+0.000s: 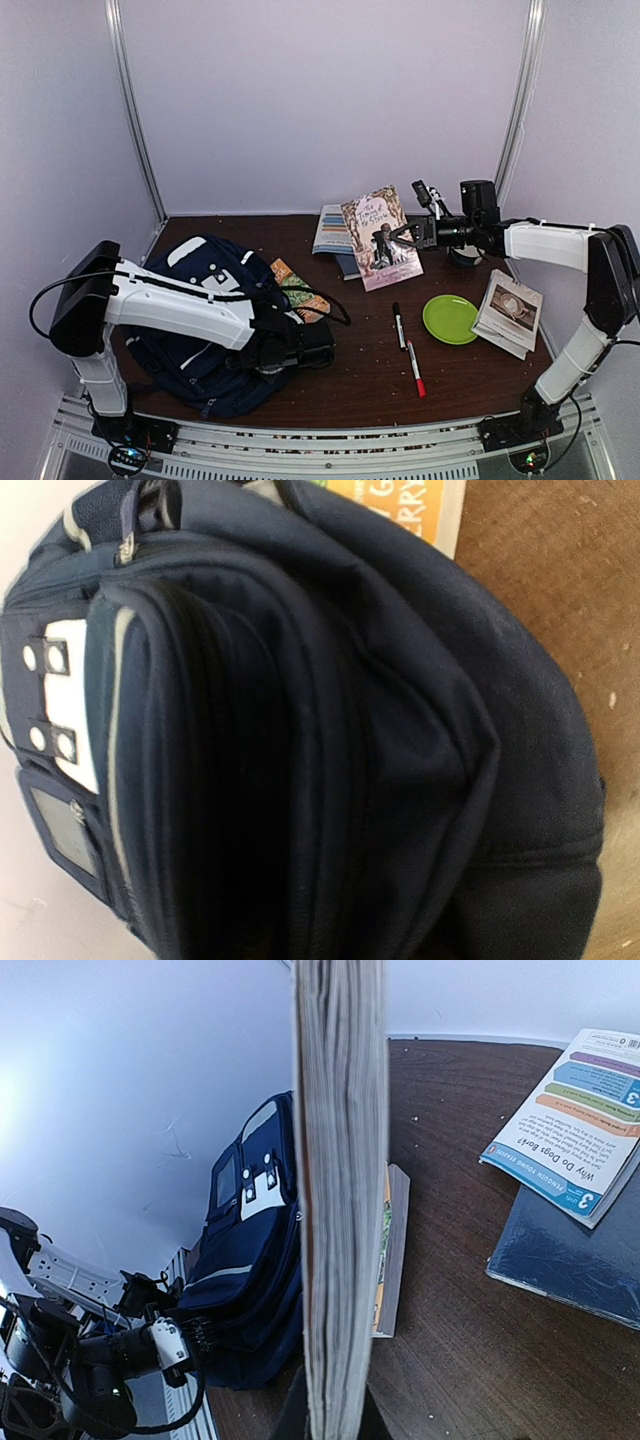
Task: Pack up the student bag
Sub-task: Place the largest pocket in the student bag, then pick up the largest pocket of the bag from the student bag.
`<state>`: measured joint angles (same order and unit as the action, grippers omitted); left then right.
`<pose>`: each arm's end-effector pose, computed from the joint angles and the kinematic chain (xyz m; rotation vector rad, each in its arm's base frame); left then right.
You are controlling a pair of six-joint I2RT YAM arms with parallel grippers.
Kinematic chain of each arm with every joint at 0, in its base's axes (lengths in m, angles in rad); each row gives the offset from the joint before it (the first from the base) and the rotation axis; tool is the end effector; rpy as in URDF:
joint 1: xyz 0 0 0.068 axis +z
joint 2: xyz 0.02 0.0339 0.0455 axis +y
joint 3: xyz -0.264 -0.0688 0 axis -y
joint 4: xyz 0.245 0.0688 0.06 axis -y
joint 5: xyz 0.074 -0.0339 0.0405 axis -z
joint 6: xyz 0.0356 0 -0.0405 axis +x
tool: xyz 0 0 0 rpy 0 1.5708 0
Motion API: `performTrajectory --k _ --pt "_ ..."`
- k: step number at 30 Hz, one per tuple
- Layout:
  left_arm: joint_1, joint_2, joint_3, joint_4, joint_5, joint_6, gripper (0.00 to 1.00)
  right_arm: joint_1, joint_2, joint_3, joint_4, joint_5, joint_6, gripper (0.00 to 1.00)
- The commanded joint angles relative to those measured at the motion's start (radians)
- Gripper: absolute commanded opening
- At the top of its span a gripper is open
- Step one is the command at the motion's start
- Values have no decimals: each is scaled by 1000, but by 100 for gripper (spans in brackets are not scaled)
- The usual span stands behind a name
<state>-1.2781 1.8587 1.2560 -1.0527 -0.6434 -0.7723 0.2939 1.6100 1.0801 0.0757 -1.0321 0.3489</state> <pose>0.1134 -0.3023 0.1751 0.6812 2.4905 0.5399 0.3309 0.1321 0.2648 -0.6382 1.9717 1.4369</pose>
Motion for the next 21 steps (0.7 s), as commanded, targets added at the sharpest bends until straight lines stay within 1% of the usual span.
performTrajectory --k 1,2,3,6,8,9,12,13,15,18,21 --pt "4 -67 30 -41 -78 -40 23 -7 -9 1 26 -6 8 0" --pt "6 -91 34 -43 -87 -39 10 -6 -9 0 26 -3 9 0" --pt "8 -115 38 -48 -94 -40 1 -5 -9 -1 25 -2 6 0" --pt "25 -177 41 -64 -116 -38 0 -4 -17 22 -23 36 -28 0" --pt "31 -214 51 -98 -155 -54 0 -1 -21 37 -45 57 -6 0" --pt "32 -229 60 -122 -181 -66 0 1 -11 66 -96 56 9 0" --pt "33 -285 79 -155 -243 -89 0 30 61 205 -319 11 -13 0" --pt "33 -305 83 -151 -254 -79 0 44 76 238 -364 -3 -20 0" --pt "33 -348 83 -134 -276 -62 0 72 88 271 -391 -37 6 0" --pt "33 -400 74 -121 -295 -62 0 137 107 297 -415 -120 90 0" --pt "33 -452 55 -97 -309 -58 0 199 154 352 -572 -186 63 0"
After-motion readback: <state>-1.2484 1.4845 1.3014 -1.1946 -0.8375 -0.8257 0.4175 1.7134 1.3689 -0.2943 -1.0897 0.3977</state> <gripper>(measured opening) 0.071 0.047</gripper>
